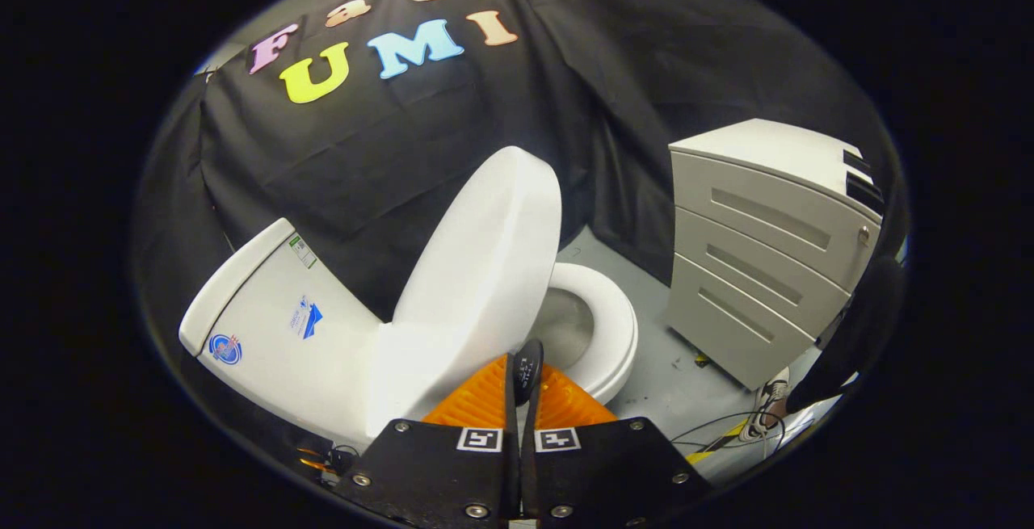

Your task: Open the toilet lid.

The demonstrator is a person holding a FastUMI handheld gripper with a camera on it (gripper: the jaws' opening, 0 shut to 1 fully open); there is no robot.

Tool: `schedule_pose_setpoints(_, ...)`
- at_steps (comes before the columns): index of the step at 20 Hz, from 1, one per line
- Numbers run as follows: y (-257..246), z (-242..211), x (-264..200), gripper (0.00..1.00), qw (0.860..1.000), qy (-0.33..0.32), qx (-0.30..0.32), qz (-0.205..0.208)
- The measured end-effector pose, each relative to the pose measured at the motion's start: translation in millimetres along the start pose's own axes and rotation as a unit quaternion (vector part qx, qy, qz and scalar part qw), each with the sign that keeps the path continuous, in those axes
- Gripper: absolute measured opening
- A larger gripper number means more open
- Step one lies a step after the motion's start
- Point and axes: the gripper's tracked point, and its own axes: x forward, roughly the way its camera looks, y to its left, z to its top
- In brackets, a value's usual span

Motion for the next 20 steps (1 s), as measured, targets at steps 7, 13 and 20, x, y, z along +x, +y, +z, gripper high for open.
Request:
schedule_pose_setpoints(7,27.0,12.2,-15.1,0.00,0.998,-0.015,-0.061,-0.009)
schedule_pose_setpoints(13,51.7,21.2,-27.9,0.00,0.996,-0.043,-0.078,0.000)
schedule_pose_setpoints(20,79.9,27.1,-39.6,0.00,0.990,-0.070,-0.121,-0.003)
